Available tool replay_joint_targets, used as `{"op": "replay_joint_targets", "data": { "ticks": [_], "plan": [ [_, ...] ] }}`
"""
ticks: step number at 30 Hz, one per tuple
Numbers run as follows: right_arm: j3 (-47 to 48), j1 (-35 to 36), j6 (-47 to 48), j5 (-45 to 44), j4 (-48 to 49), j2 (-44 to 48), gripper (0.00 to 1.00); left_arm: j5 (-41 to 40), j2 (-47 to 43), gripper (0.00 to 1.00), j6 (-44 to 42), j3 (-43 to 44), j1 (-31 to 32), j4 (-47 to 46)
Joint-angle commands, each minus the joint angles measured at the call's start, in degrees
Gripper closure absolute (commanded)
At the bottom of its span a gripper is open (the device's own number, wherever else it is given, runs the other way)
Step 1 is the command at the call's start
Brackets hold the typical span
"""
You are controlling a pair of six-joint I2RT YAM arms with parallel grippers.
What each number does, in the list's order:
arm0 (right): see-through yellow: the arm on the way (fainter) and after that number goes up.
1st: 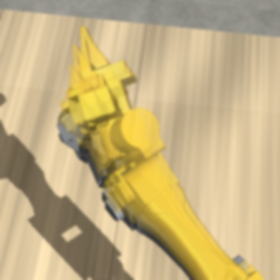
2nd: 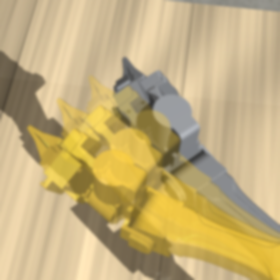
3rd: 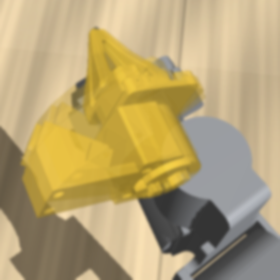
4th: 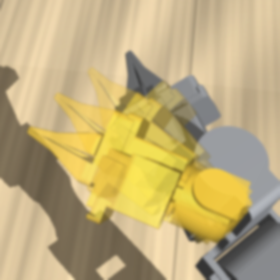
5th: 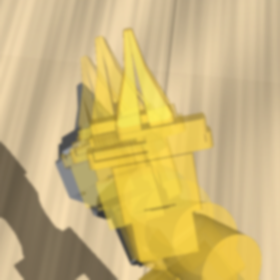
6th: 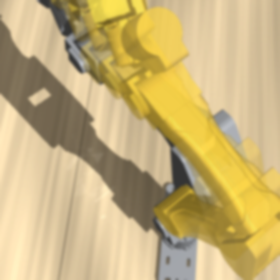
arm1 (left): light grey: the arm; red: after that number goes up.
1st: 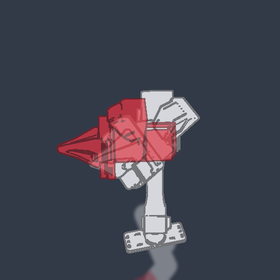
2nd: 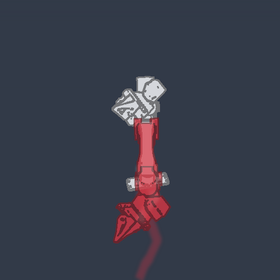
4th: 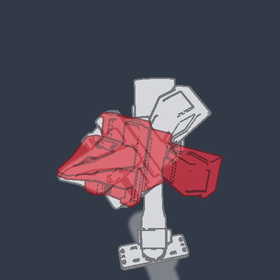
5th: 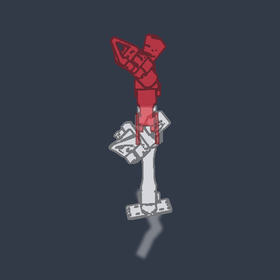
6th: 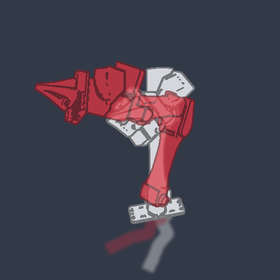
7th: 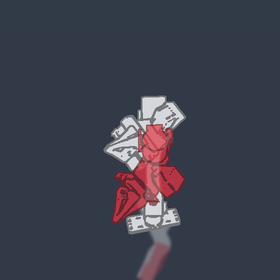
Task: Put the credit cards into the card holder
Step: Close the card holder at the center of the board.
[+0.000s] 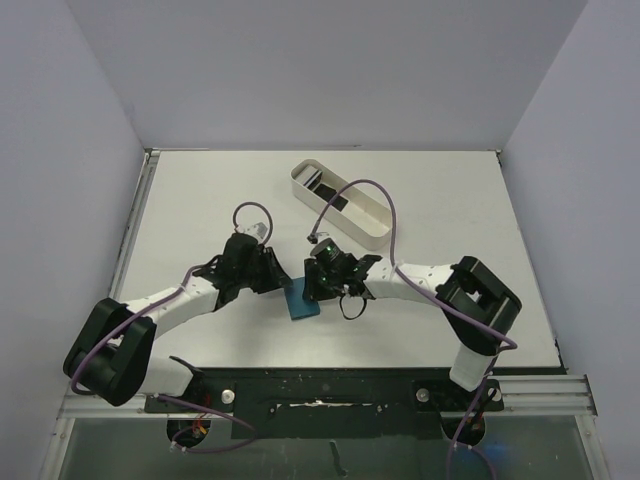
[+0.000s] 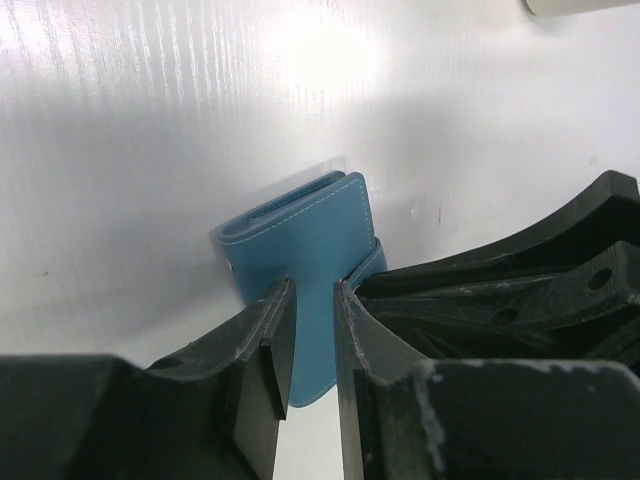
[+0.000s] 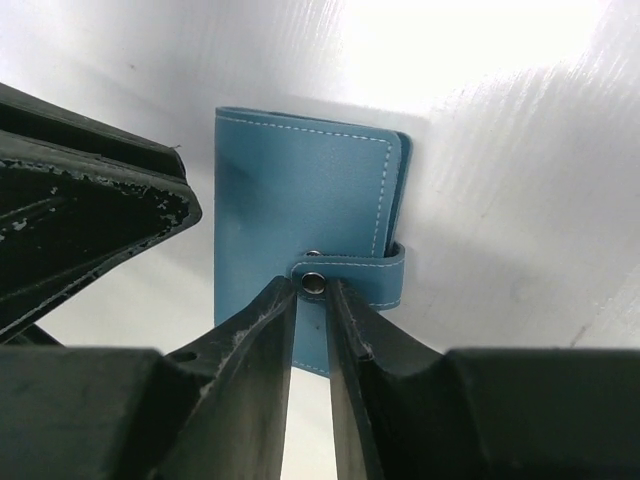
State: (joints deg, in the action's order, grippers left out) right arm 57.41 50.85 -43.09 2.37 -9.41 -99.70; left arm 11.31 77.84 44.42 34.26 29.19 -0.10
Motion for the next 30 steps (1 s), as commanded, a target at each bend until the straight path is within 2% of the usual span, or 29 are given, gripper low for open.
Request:
{"op": "replay_joint_targets", "data": {
  "ticks": [1,5,14,18,25,30],
  "plan": [
    [1.0,-0.1,0.3,-3.2,-1.8,3.4,0.77,0.7,0.2,0.79,-2.7,1.8,-0.2,1.3],
    [3.9,1.7,1.0,-8.6,-7.3,3.2,0.74,1.3,-0.4,0.80,-1.5,0.2,-1.7,0.4],
    [10.0,5.6,2.9,-16.9,-15.0,-0.7,0.66,8.3,-1.4,0.81,0.4,-3.5,-5.9,-4.5],
    [11.3,6.1,3.8,-17.4,-15.4,-2.0,0.66,11.2,-0.2,0.81,0.6,-4.4,-5.9,-6.8],
    [13.1,6.7,4.5,-18.1,-16.7,-3.6,0.69,11.7,0.8,0.82,0.5,-4.5,-5.9,-7.4],
    [14.1,6.8,5.1,-18.5,-16.6,-4.4,0.75,11.4,1.5,0.83,-0.2,-3.3,-5.8,-6.8]
  ]
}}
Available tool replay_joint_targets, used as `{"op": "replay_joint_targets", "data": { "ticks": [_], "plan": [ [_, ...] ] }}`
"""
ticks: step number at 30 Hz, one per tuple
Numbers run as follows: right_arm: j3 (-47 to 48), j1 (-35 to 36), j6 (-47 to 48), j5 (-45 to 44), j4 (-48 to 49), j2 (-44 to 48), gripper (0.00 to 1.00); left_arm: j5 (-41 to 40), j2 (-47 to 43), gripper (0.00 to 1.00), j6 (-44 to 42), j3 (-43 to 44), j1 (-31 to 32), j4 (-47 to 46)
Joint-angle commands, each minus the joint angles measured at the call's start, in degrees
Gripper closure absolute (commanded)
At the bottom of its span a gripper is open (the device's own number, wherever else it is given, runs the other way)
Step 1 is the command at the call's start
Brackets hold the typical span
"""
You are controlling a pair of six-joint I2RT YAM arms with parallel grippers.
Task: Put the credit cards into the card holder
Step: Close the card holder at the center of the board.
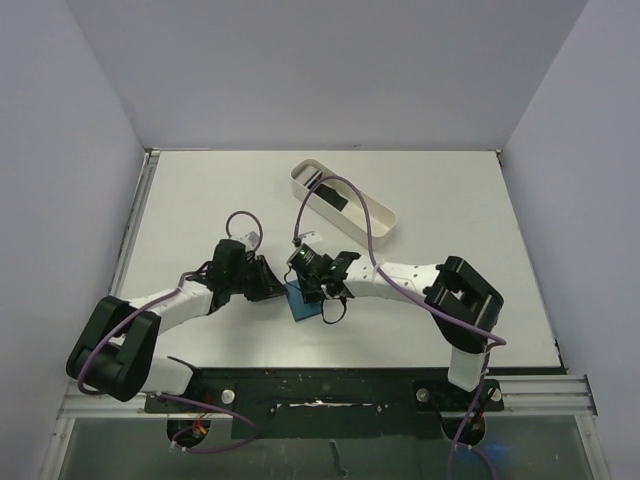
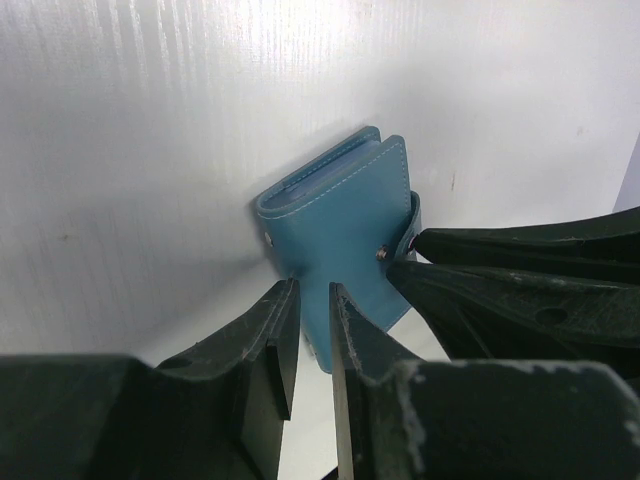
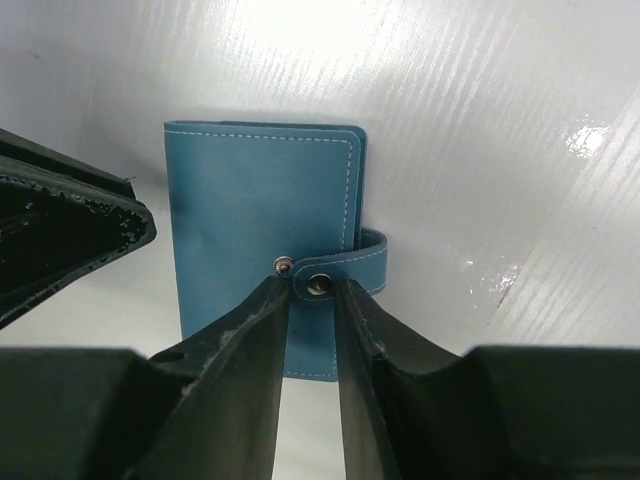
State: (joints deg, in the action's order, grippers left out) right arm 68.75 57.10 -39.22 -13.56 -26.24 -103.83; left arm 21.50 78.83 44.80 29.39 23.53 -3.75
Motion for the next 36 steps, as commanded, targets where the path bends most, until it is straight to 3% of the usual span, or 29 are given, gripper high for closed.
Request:
{"op": "replay_joint_targets", "data": {
  "ticks": [1,10,21,36],
  "plan": [
    [2.8,0.5,1.3,-2.6,0.2,-0.2,0.77,1.3,0.8,0.83,-0.8,1.9,-0.2,-3.0],
    [3.5,0.3,2.5,-2.3,2.1,-0.2,0.89,1.2,4.1,0.83,-2.4,4.6,0.1,-2.0],
    [1.4,-0.2,2.4,1.8,6.5,0.3,0.89,1.5,8.5,0.83,-3.1,6.8,1.8,-2.0],
    [0.8,-0.2,1.5,0.3,3.2,4.1,0.85,-0.1,7.3,0.83,-2.7,7.5,2.4,-1.5]
  ]
}}
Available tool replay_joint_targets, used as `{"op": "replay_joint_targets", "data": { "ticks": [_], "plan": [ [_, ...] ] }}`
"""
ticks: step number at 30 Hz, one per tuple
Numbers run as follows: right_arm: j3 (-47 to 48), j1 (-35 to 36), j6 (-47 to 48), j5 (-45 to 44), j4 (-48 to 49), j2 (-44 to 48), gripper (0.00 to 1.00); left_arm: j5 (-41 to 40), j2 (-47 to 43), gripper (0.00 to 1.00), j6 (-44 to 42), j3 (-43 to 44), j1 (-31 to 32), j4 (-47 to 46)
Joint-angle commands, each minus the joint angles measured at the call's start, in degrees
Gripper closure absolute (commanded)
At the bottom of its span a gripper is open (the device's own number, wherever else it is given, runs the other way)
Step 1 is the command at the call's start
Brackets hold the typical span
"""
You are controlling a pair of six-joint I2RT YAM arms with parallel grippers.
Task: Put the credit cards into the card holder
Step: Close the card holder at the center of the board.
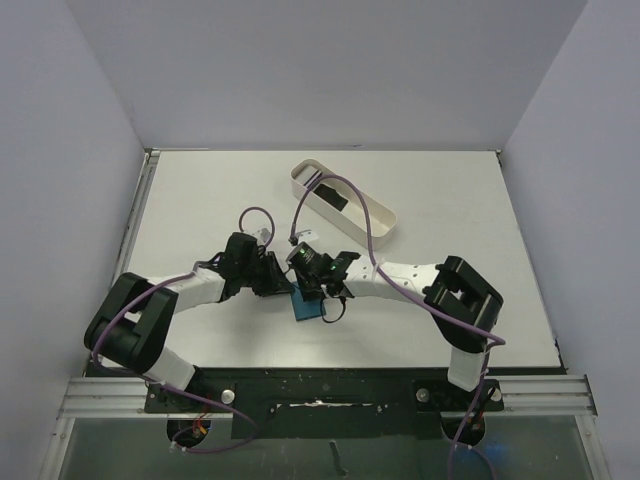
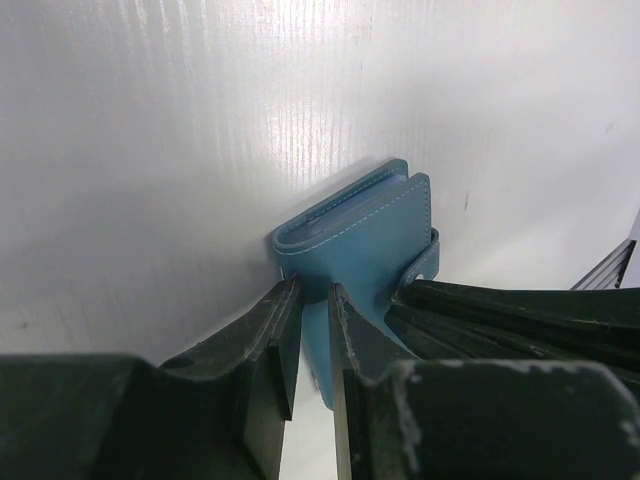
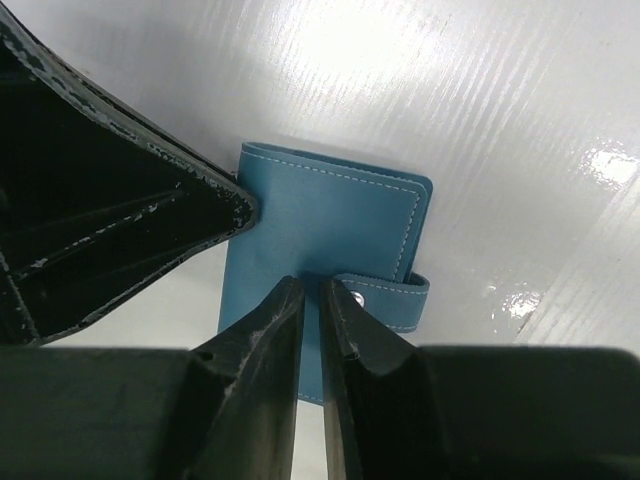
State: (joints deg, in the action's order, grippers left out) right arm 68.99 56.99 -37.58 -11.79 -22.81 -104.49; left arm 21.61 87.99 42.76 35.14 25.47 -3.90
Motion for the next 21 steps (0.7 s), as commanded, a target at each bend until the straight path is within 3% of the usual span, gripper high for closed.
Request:
{"op": "replay_joint_targets", "data": {
  "ticks": [1,7,21],
  "plan": [
    [0.7,-0.2,-0.1,-1.6,-0.6,5.5,0.84,0.0,-2.5,0.83,-0.5,1.8,0.5,-1.2],
    [-1.1,-0.9,-1.0,-2.5,-0.6,9.1,0.82,1.6,-4.8,0.83,0.9,2.3,0.9,-1.6],
    [-13.0,-7.9,-4.3,12.3,14.0,11.1,0.76,0.8,2.2,0.85,0.5,3.7,3.7,-2.9]
  ]
}}
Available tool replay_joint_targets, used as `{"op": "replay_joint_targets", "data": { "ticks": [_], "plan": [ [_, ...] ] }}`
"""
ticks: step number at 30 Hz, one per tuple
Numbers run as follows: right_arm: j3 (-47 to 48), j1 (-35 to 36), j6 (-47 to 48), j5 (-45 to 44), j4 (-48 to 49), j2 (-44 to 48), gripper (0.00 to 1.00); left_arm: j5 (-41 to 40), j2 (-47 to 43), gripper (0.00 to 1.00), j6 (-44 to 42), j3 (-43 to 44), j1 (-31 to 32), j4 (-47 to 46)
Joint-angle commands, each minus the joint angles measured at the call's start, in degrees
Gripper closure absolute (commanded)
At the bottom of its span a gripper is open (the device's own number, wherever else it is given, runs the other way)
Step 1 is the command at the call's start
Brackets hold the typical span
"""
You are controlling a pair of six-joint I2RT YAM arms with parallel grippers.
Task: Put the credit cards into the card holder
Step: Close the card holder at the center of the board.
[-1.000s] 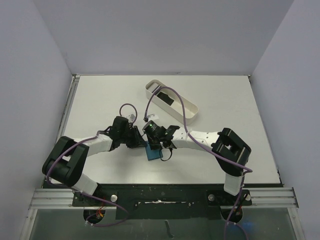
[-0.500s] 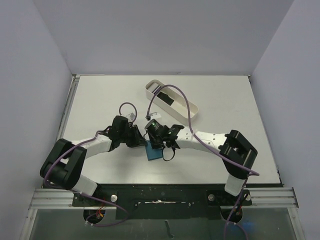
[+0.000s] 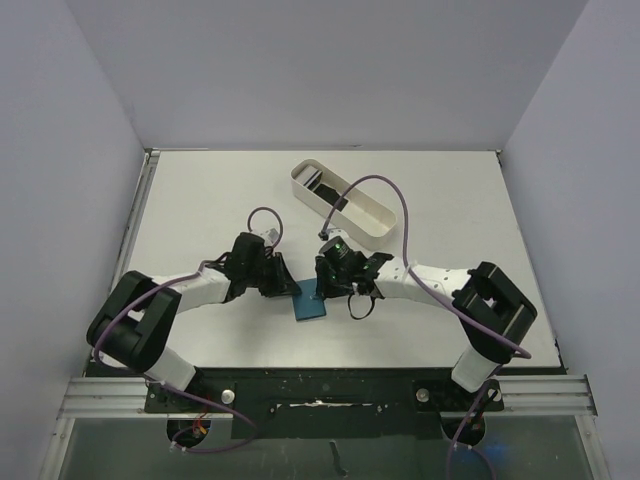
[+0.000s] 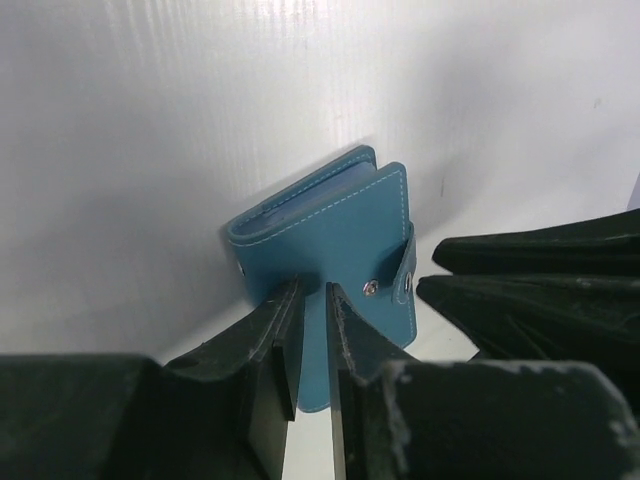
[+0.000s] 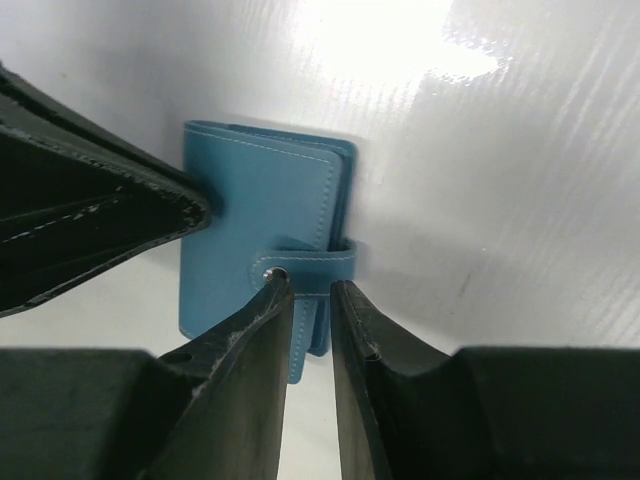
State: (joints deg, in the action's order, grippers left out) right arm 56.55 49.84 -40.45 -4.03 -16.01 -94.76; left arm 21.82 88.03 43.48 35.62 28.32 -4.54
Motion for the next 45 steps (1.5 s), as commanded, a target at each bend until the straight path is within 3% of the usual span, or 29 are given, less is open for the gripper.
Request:
{"op": "replay_joint_targets", "data": {
  "ticks": [1,45],
  "plan": [
    [-1.0,-1.0,-1.6,5.2,7.7,1.3,0.76,0.5,2.6,0.85,-0.3,3.4,0.9,-2.2],
    [-3.4,-1.4,-5.1,7.4,9.9,-1.5,0.79,-4.6,2.1,0.86,-0.3,3.1,2.3,0.1]
  ]
}}
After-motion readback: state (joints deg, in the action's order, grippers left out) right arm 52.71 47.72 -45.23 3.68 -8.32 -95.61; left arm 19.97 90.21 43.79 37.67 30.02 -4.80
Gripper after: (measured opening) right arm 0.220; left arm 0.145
